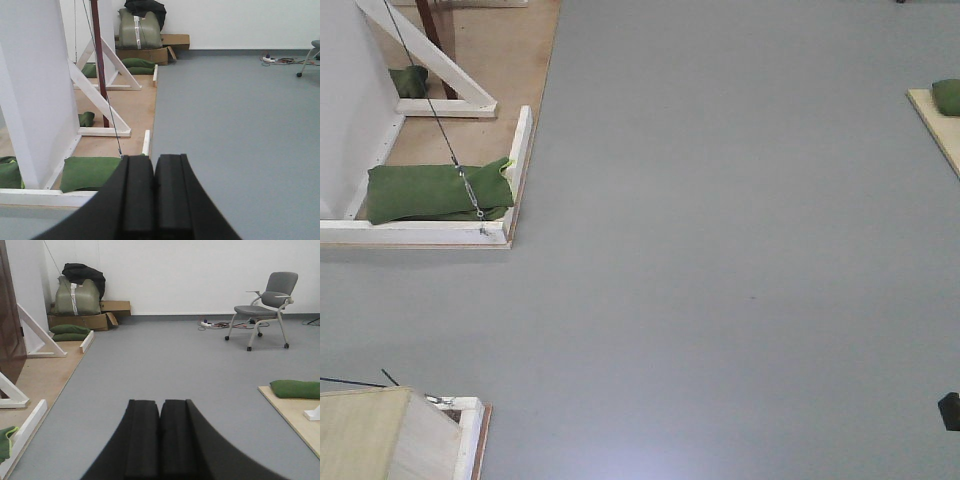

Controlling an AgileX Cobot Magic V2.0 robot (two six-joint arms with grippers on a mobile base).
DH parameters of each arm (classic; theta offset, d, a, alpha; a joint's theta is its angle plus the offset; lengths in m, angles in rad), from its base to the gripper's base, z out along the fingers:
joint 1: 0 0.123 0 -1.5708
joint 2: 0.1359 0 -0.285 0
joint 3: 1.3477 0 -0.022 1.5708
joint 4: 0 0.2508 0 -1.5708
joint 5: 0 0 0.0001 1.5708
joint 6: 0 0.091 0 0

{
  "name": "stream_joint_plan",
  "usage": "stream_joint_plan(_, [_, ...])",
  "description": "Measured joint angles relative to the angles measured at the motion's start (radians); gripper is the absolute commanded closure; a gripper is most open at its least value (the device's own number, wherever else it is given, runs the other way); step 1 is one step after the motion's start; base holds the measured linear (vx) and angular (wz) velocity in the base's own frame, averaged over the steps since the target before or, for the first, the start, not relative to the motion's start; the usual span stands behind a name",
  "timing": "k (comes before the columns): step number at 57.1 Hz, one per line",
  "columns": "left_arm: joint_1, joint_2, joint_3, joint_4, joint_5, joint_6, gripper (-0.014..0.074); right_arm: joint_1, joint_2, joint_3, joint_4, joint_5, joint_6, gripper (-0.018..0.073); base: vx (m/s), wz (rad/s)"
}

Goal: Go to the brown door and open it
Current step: 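Drive the base forward along the plywood platform toward the brown door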

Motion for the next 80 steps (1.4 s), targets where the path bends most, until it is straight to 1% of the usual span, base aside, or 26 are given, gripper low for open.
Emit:
stream_joint_plan(44, [0.0,0.0,0.0,0.0,0.0,0.0,0.06,0.0,0.0,0.0,0.0,0.0,0.0,0.0559,0.13,-0.02])
stream_joint_plan(80, [0.0,0.0,0.0,0.0,0.0,0.0,0.06,0.0,0.0,0.0,0.0,0.0,0.0,0.0559,0.13,0.11])
